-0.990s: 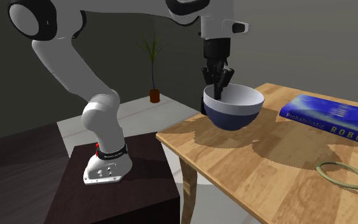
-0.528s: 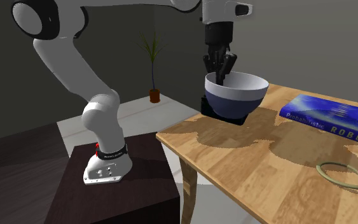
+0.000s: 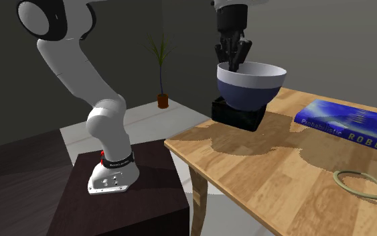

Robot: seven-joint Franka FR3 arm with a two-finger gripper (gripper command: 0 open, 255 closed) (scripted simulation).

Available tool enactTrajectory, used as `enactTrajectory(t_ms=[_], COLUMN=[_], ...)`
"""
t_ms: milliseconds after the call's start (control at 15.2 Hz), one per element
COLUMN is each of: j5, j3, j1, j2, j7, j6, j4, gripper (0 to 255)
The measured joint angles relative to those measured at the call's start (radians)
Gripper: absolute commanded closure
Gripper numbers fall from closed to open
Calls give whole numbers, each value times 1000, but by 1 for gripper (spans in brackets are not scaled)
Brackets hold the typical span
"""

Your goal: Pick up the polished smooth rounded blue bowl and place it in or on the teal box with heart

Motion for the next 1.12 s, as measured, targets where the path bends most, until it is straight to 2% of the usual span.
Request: enactTrajectory(t_ms=[660,1122], j5=[57,81], j3=[145,239], j1=[75,133], j2=[119,271], j7=[203,346], j6=[-47,-102], j4=[129,314], gripper=[255,255])
